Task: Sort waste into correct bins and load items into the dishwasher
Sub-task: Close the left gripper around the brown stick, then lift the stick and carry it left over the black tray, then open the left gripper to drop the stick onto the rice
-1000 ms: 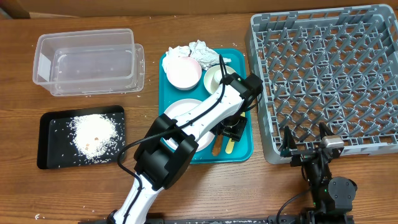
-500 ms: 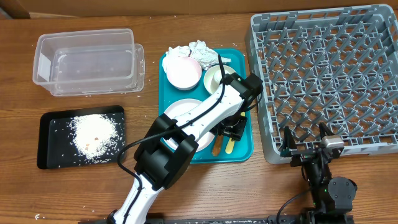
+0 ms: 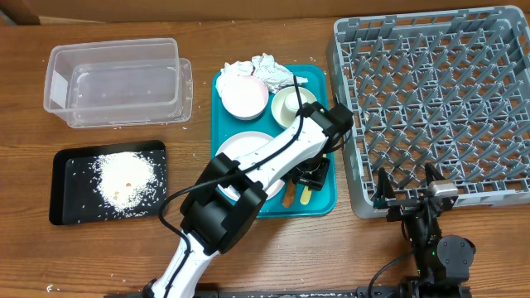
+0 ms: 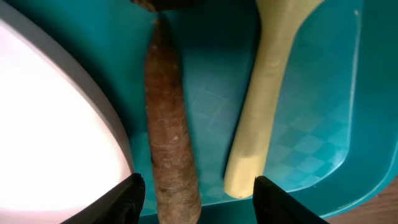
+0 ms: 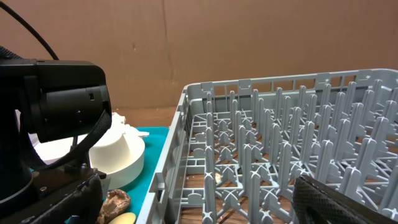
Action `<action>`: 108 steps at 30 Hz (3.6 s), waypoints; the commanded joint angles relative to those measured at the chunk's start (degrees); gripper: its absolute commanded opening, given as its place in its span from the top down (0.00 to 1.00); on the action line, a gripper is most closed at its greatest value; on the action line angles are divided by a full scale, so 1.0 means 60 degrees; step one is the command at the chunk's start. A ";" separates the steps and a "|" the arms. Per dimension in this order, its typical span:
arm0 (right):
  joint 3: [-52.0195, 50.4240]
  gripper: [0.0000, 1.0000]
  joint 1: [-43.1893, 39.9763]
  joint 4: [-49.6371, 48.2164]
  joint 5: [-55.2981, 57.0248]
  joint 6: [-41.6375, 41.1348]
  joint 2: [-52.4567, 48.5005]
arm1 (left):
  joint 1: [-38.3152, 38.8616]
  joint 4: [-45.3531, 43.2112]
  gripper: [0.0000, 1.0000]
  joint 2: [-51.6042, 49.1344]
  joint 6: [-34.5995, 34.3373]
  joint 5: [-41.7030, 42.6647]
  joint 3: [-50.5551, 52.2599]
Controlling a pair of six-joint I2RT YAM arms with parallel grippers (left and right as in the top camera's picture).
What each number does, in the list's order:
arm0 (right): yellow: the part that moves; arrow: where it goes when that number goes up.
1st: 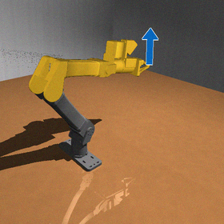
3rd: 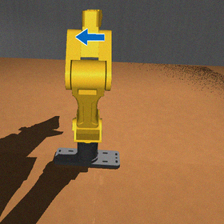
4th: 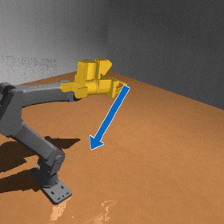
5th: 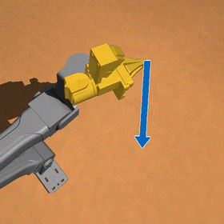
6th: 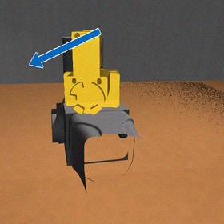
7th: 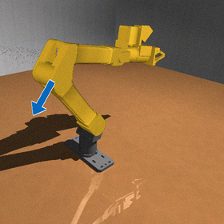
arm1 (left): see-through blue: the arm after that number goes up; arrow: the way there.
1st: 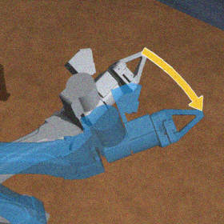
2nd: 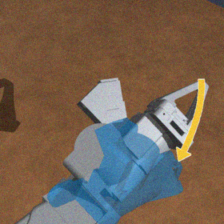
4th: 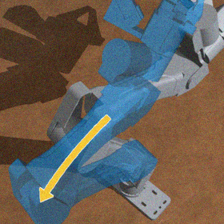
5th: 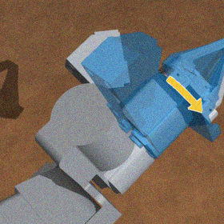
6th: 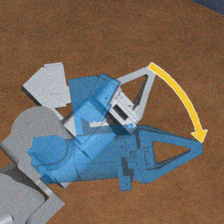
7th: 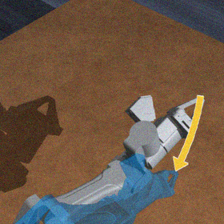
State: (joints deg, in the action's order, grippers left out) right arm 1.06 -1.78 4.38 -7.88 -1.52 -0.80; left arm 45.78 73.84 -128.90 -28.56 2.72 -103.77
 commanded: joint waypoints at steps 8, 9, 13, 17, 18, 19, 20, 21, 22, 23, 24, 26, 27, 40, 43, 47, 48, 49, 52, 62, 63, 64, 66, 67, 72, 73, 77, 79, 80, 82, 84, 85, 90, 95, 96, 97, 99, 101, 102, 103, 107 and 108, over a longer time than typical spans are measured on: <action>-0.0098 0.00 0.0000 -0.0040 0.0091 0.0011 0.0095 | -0.0087 -0.0080 0.49 -0.0033 -0.0466 -0.0164 0.0408; -0.0098 0.00 0.0000 -0.0040 0.0091 0.0007 0.0095 | -0.0087 -0.0106 0.50 -0.0033 -0.0459 -0.0164 0.0408; -0.0098 0.00 0.0000 -0.0040 0.0091 0.0007 0.0091 | -0.0091 -0.0109 0.52 -0.0033 -0.0463 -0.0164 0.0412; -0.0098 0.00 0.0000 -0.0040 0.0091 0.0007 0.0095 | -0.0091 -0.0120 0.53 -0.0036 -0.0470 -0.0164 0.0412; -0.0098 0.00 0.0000 -0.0040 0.0091 0.0011 0.0095 | -0.0091 -0.0131 0.55 -0.0033 -0.0466 -0.0164 0.0412; -0.0098 0.00 0.0000 -0.0040 0.0091 0.0011 0.0095 | -0.0091 -0.0142 0.58 -0.0036 -0.0466 -0.0164 0.0415; -0.0098 0.00 0.0000 -0.0040 0.0091 0.0007 0.0091 | -0.0091 -0.0146 0.59 -0.0036 -0.0466 -0.0164 0.0415; -0.0098 0.00 0.0000 -0.0040 0.0091 0.0011 0.0095 | -0.0091 -0.0146 0.60 -0.0036 -0.0466 -0.0164 0.0415; -0.0098 0.00 0.0000 -0.0040 0.0091 0.0011 0.0095 | -0.0091 -0.0146 0.60 -0.0033 -0.0466 -0.0164 0.0415; -0.0098 0.00 0.0000 -0.0040 0.0091 0.0011 0.0095 | -0.0091 -0.0146 0.60 -0.0036 -0.0466 -0.0164 0.0415; -0.0098 0.00 0.0000 -0.0040 0.0091 0.0007 0.0095 | -0.0091 -0.0153 0.60 -0.0036 -0.0466 -0.0160 0.0426; -0.0098 0.00 0.0000 -0.0040 0.0091 0.0007 0.0091 | -0.0091 -0.0233 0.59 -0.0036 -0.0466 -0.0113 0.0499; -0.0098 0.00 0.0000 -0.0040 0.0091 0.0011 0.0095 | -0.0098 -0.0299 0.59 -0.0036 -0.0463 -0.0055 0.0546; -0.0098 0.00 0.0000 -0.0040 0.0091 0.0011 0.0095 | -0.0251 -0.0426 0.68 -0.0036 -0.0459 0.0175 0.0670; -0.0098 0.00 0.0000 -0.0040 0.0091 0.0011 0.0095 | -0.0255 -0.0423 0.75 -0.0033 -0.0459 0.0226 0.0670; -0.0098 0.00 0.0000 -0.0040 0.0091 0.0011 0.0095 | -0.0251 -0.0397 0.84 -0.0036 -0.0452 0.0229 0.0667; -0.0098 0.00 0.0000 -0.0040 0.0091 0.0007 0.0095 | -0.0251 -0.0393 0.89 -0.0033 -0.0455 0.0233 0.0667; -0.0098 0.00 0.0000 -0.0040 0.0091 0.0011 0.0095 | -0.0251 -0.0390 0.91 -0.0033 -0.0455 0.0237 0.0659; -0.0098 0.00 0.0000 -0.0040 0.0091 0.0007 0.0095 | -0.0262 -0.0248 0.94 -0.0022 -0.0452 0.0262 0.0492; -0.0098 0.00 0.0000 -0.0040 0.0091 0.0011 0.0095 | -0.0259 0.1843 0.96 0.0058 -0.0288 0.0295 -0.2004; -0.0098 0.00 0.0000 -0.0040 0.0091 0.0007 0.0095 | -0.0291 0.2160 0.96 0.0058 -0.0073 0.0215 -0.2568; -0.0098 0.00 0.0000 -0.0040 0.0091 0.0011 0.0091 | -0.0350 0.2397 0.96 0.0062 0.0033 0.0127 -0.2947; -0.0098 0.00 0.0000 -0.0040 0.0091 0.0007 0.0091 | -0.0521 0.2881 0.96 0.0062 0.0047 -0.0175 -0.3610; -0.0098 0.00 0.0000 -0.0040 0.0091 0.0007 0.0095 | -0.0630 0.3104 0.96 0.0062 0.0047 -0.0393 -0.3909; -0.0098 0.00 0.0000 -0.0040 0.0091 0.0011 0.0095 | -0.1559 0.3832 0.96 0.0102 0.0255 -0.1107 -0.4878; -0.0098 0.00 0.0000 -0.0040 0.0091 0.0007 0.0095 | -0.1789 0.3832 0.94 0.0153 0.0259 -0.1093 -0.4896; -0.0098 0.00 0.0000 -0.0040 0.0087 0.0007 0.0095 | -0.3187 0.3832 0.95 0.0375 0.0433 -0.1009 -0.4896; -0.0098 0.00 0.0000 -0.0040 0.0091 0.0011 0.0095 | -0.3916 0.3832 0.96 0.0430 0.0561 -0.0725 -0.4896; -0.0098 0.00 0.0000 -0.0040 0.0091 0.0011 0.0095 | -0.4244 0.3832 0.96 0.0444 0.0645 -0.0532 -0.4896; -0.0098 0.00 0.0000 -0.0040 0.0091 0.0007 0.0095 | -0.5311 0.3832 0.96 0.0510 0.1104 0.0157 -0.4892; -0.0098 0.00 0.0000 -0.0040 0.0091 0.0007 0.0095 | -0.5865 0.3832 0.96 0.0594 0.1410 0.0561 -0.4889; -0.0098 0.00 0.0000 -0.0040 0.0091 0.0007 0.0095 | -0.6222 0.3832 0.96 0.0707 0.1614 0.0845 -0.4860; -0.0098 0.00 0.0000 -0.0040 0.0091 0.0011 0.0095 | -0.7617 0.3832 0.95 0.1610 0.2175 0.1027 -0.4426; -0.0098 0.00 0.0000 -0.0040 0.0091 0.0007 0.0095 | -0.8998 0.3832 0.92 0.3162 0.2262 0.0699 -0.3038; -0.0098 0.00 0.0000 -0.0040 0.0091 0.0007 0.0095 | -0.9245 0.3832 0.92 0.3435 0.2259 0.0699 -0.2728; -0.0098 0.00 0.0000 -0.0040 0.0091 0.0007 0.0091 | -0.9530 0.3832 0.92 0.3741 0.2259 0.0699 -0.2335; -0.0098 0.00 0.0000 -0.0040 0.0091 0.0007 0.0091 | -0.9963 0.3832 0.93 0.4120 0.2240 0.0692 -0.1774; -0.0098 0.00 0.0000 -0.0040 0.0091 0.0007 0.0095 | -1.0404 0.3807 0.93 0.4357 0.2229 0.0685 -0.1239; -0.0098 0.00 0.0000 -0.0040 0.0091 0.0011 0.0095 | -1.0582 0.3745 0.93 0.4426 0.2229 0.0678 -0.1005; -0.0098 0.00 0.0000 -0.0040 0.0091 0.0011 0.0095 | -1.0790 0.3566 0.93 0.4477 0.2229 0.0637 -0.0692; -0.0098 0.00 0.0000 -0.0040 0.0091 0.0011 0.0095 | -1.1296 0.2718 0.93 0.4492 0.1847 0.0634 0.0393; -0.0098 0.00 0.0000 -0.0040 0.0091 0.0011 0.0095 | -1.1380 0.2444 0.93 0.4492 0.1708 0.0634 0.0761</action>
State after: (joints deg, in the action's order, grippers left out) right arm 1.06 -1.78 4.38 -7.90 -1.45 -0.78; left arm -20.95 90.94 -102.08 -16.49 6.63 -104.01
